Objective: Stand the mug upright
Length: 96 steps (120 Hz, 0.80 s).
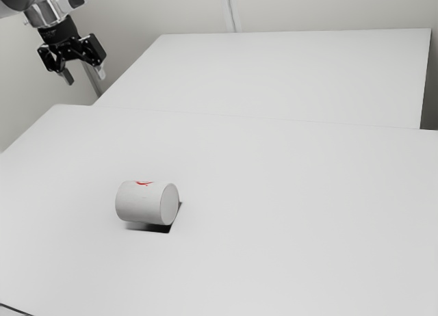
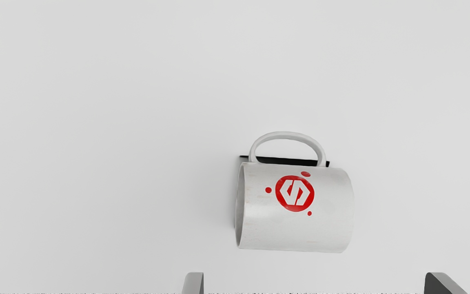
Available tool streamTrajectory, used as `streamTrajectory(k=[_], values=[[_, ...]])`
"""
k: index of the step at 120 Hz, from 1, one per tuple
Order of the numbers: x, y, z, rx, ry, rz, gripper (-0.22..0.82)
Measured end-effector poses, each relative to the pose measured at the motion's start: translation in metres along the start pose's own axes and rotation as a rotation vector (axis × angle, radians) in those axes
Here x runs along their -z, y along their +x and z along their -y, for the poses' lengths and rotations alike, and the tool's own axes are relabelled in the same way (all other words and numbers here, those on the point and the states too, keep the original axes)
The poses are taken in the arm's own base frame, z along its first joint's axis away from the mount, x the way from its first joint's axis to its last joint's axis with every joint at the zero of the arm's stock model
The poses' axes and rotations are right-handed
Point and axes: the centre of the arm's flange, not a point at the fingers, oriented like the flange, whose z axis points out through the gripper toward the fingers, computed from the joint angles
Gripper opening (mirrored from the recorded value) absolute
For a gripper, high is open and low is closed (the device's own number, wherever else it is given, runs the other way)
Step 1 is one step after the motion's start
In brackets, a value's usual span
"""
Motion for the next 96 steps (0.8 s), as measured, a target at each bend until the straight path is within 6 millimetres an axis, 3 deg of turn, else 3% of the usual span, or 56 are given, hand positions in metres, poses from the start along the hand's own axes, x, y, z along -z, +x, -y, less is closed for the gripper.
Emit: streamTrajectory(k=[15, 23, 34, 43, 50, 73, 96], values=[[-0.018, -0.006, 0.006, 0.004, -0.030, 0.034, 0.59], [-0.065, -0.007, 0.019, 0.039, -0.101, 0.111, 0.59], [-0.134, -0.016, 0.069, 0.147, -0.253, 0.183, 0.59], [-0.171, -0.030, 0.119, 0.249, -0.377, 0.179, 0.59], [-0.194, -0.040, 0.141, 0.295, -0.466, 0.159, 0.59], [-0.270, -0.069, 0.146, 0.314, -0.715, 0.104, 0.59], [-0.315, -0.092, 0.173, 0.308, -0.854, -0.029, 0.59]])
